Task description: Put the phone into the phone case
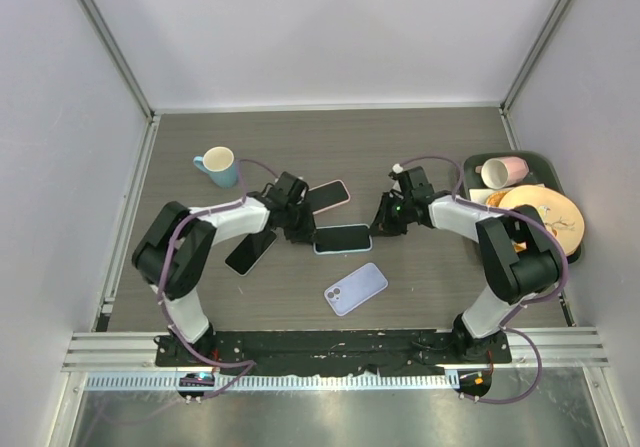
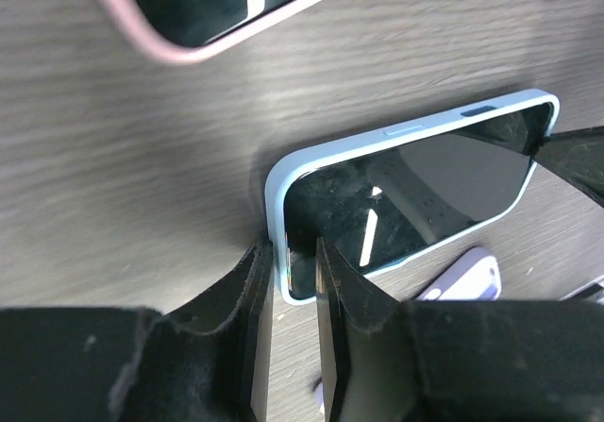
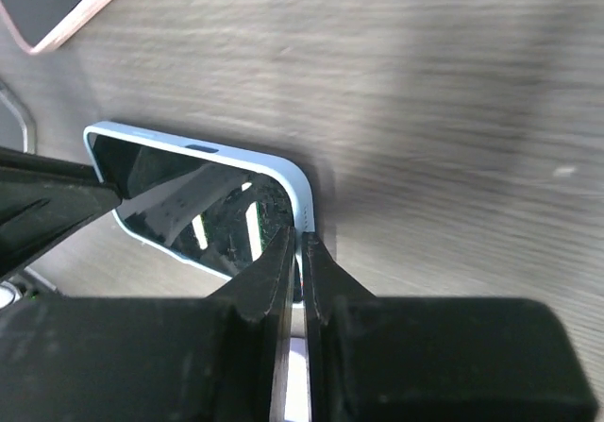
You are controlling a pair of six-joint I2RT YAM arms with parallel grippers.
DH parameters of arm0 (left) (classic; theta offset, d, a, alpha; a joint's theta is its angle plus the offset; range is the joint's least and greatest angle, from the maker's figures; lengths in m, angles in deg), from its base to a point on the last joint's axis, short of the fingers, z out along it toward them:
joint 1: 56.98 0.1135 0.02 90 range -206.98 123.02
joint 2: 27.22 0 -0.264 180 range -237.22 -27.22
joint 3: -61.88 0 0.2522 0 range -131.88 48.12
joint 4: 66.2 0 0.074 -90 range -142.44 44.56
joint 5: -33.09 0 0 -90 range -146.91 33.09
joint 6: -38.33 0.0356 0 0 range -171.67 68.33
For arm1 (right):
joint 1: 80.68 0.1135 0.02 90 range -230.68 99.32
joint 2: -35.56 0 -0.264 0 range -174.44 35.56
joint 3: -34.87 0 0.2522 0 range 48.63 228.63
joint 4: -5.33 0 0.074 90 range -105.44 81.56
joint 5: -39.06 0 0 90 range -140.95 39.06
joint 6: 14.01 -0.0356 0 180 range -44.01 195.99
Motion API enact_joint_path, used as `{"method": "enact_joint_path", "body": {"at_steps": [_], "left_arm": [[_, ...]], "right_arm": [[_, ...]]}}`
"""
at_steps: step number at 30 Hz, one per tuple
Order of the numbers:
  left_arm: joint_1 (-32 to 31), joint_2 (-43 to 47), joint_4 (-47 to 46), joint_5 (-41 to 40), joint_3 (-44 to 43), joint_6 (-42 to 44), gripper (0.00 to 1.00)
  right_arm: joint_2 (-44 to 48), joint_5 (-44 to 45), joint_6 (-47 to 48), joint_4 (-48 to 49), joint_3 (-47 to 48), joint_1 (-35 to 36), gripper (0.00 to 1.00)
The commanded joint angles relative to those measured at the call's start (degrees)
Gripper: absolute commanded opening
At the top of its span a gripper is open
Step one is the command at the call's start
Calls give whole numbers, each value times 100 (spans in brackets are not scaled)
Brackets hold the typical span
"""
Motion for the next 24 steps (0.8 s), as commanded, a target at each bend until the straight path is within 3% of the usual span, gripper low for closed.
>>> {"method": "enact_joint_path", "body": {"at_steps": [1,6,11,16,24], "left_arm": [[-393,-754,-922,501,-914,-241,27],[-692,-1220,-68,-98,-1969,75,32],[-701,-1159,616,-878,-2155,286,45],[-718,-520,1153,-1723,-1760,479,55],[-1069,931,1267,-1917,-453,603,56]], "right_arm": [[195,-255,129,236,178,-209,13],[89,-9,226,209,126,-622,18],[361,369,367,-81,196,-658,42],[844,721,508,-432,161,-658,60],[1793,423,639,-732,-542,-491,63]]}}
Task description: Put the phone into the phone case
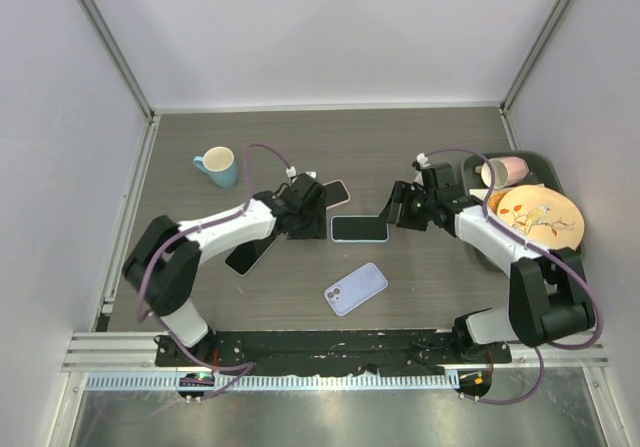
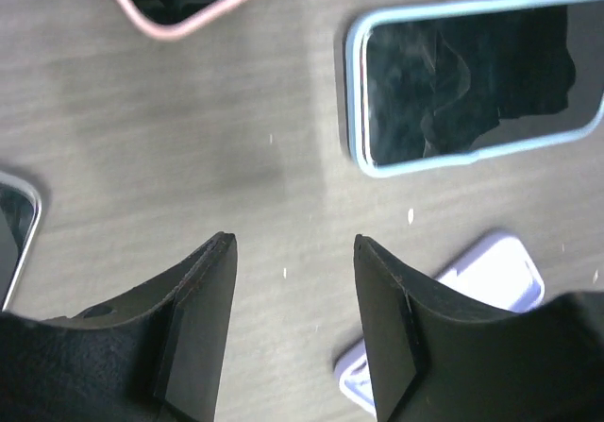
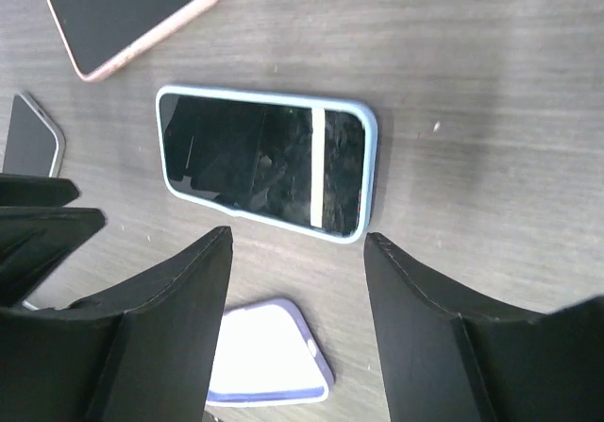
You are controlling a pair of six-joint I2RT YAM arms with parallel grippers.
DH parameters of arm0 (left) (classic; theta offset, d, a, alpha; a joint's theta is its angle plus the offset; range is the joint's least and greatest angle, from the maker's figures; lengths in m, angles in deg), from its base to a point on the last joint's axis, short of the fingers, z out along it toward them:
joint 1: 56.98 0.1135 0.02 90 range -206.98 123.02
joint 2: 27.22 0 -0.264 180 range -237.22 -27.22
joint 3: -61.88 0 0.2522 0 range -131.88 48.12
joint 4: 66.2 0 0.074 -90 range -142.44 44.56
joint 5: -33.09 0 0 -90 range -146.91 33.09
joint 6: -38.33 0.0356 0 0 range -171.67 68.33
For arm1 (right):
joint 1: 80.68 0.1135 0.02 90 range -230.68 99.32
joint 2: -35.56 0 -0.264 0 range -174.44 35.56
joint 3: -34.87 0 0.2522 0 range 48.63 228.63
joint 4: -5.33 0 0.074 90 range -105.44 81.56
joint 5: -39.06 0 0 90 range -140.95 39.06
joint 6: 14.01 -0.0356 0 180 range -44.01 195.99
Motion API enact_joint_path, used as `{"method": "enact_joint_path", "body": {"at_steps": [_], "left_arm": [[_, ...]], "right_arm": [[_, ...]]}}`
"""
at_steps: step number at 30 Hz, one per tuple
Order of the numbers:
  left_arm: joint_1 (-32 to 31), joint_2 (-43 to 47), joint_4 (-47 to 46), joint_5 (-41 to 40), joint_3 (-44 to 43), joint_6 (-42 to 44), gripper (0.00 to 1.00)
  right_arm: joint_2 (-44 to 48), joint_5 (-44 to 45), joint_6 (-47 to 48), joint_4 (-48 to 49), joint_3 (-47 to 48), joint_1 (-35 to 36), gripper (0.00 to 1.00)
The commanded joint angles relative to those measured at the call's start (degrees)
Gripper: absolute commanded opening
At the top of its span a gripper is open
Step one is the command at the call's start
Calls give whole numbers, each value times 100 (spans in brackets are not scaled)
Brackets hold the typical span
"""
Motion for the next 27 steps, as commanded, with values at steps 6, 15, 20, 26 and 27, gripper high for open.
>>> {"method": "enact_joint_path", "body": {"at_steps": [6,15,20,26,27], "left_arm": [[-691,1926,341,-601,1512,-435,56],[-912,2851,456,-654,2296,-823,57],[-903,3054,570,-768,2357,-806,57],[-903,3325,694,-988,2348,-814,57],[-903,3370,711,-1084,2349,-832,57]], "right_arm": [[552,115,62,-603,-721,1096,61],[517,958,-342,-726,-1152,1881,45],[237,1302,-448,-700,-1073,2004,15],[7,925,-641,-94,-1091,2057,1],[15,881,-763,64,-1056,2048,1]]}}
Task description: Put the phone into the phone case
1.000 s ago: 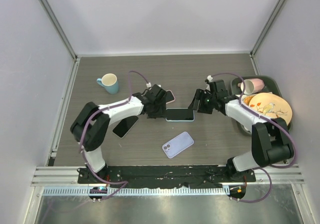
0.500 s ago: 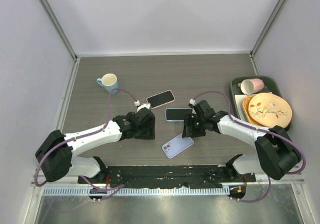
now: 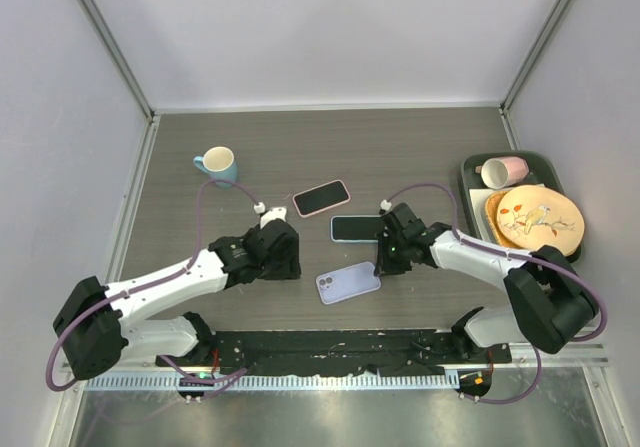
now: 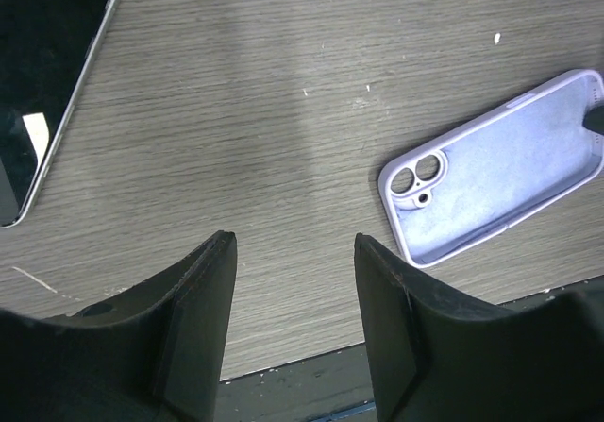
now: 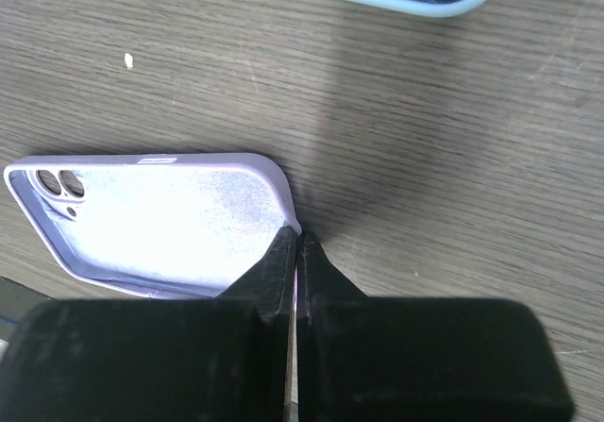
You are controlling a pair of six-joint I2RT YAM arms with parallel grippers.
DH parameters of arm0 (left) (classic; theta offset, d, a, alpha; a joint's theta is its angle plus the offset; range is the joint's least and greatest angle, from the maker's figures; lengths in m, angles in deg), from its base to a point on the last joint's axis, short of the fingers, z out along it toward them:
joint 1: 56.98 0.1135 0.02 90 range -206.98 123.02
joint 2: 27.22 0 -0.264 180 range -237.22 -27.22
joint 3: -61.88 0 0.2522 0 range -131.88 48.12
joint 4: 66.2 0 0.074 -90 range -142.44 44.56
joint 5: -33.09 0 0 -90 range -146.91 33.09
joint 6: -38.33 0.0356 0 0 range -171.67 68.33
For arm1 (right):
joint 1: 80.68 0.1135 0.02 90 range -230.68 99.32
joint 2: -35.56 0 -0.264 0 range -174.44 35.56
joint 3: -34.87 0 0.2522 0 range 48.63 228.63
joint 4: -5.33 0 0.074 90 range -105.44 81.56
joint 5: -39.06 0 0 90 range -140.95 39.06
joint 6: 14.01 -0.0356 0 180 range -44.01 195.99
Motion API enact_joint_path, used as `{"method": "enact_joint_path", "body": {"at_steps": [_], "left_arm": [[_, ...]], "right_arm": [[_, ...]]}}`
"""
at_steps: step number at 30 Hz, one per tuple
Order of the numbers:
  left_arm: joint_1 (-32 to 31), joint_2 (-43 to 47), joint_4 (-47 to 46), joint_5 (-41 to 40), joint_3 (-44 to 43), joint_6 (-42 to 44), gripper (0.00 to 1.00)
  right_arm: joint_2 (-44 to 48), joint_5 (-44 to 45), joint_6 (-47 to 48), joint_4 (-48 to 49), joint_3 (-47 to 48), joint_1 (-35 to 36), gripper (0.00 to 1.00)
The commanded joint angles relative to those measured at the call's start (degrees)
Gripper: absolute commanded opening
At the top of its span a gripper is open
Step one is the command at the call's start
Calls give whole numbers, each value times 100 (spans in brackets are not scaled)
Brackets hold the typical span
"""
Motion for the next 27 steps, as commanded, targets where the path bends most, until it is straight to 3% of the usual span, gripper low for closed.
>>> {"method": "enact_joint_path", "body": {"at_steps": [1,12,20,24,27], "left_arm": [[-22,323,112,-416,12,-121,57],[320,376,508,-435,-357,-8,65],[1524,446,16,568,-15,10,67],[2138,709,323,656,65,-121,68],[2568,1042,551,630,249,-236,71]], "right_arm": [[-234,-44,-368,751,29,53,1],[-804,158,-509,971,775,44,1],[-893,-176,-448,1139,732,35,5],[-499,69,-316,823,749,44,53],[-287,254,-237,630,854,44,67]]}}
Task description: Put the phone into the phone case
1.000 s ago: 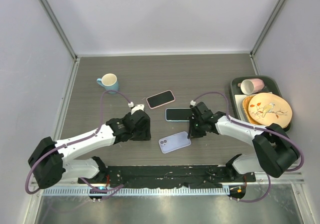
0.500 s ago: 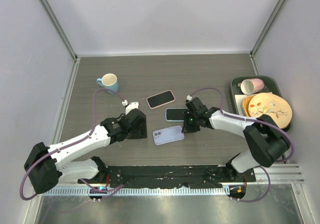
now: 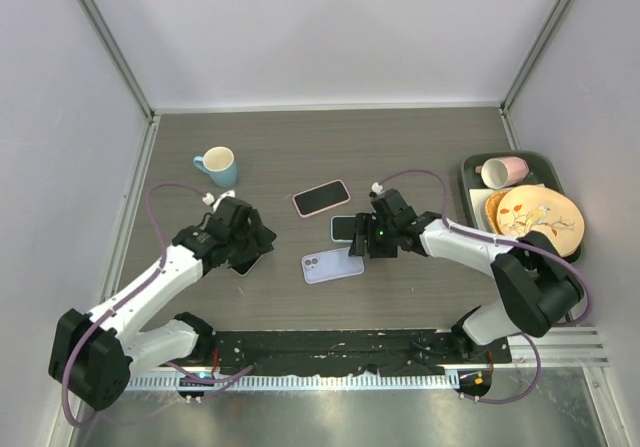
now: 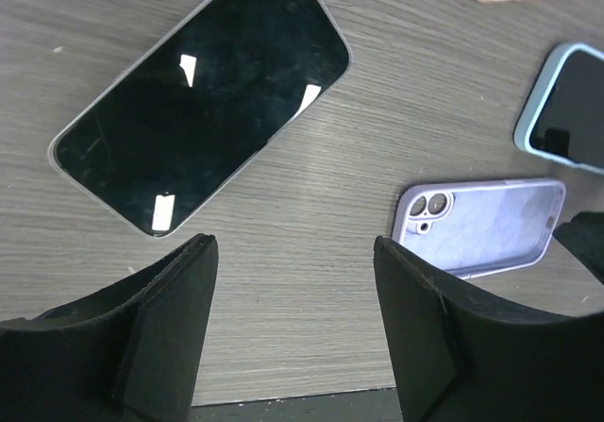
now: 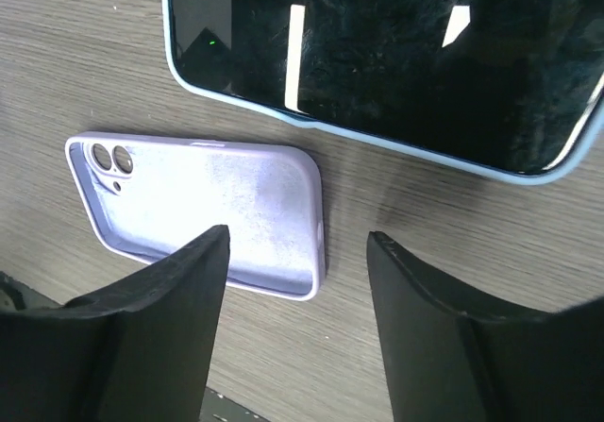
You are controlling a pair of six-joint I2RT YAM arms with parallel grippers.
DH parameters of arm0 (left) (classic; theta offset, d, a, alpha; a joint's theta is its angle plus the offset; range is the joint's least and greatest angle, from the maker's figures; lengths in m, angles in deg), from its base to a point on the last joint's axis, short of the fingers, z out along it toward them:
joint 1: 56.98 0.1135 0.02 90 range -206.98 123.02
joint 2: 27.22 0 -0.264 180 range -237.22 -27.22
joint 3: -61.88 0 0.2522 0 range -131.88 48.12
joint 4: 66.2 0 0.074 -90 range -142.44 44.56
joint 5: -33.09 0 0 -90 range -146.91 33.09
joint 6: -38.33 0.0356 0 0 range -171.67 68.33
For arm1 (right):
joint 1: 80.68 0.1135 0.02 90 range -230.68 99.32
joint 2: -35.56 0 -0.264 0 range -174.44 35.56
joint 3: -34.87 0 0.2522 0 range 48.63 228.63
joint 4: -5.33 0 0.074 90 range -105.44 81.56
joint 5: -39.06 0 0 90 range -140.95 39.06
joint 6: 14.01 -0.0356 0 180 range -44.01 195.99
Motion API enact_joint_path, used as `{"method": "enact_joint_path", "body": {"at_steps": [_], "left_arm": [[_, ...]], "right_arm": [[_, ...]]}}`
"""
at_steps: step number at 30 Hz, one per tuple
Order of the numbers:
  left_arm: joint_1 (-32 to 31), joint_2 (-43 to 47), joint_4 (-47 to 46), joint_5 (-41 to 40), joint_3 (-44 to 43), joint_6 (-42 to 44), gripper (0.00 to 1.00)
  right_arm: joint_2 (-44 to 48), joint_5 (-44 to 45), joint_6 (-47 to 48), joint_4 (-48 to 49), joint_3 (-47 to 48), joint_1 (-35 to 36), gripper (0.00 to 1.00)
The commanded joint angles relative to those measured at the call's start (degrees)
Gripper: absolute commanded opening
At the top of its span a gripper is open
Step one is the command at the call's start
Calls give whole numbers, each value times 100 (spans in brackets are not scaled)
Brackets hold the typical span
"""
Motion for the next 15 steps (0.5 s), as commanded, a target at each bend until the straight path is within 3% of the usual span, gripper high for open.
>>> {"method": "enact_joint_path", "body": {"at_steps": [1,6,11,15], "left_arm": [[627,578,290,312,323,-220,72],[1768,1306,299,892,860,-361,72],[2700,1739,-26,1709,1431,-554,71],[2974,1669,-114,1676,1695,-686,69]], "right_arm": [[526,422,182,-212,263,37,68],[624,476,393,-310,710,37,72],[-94,2,744,-178,1535,142,72],[-833,-499,798,86,2142,380,71]]}}
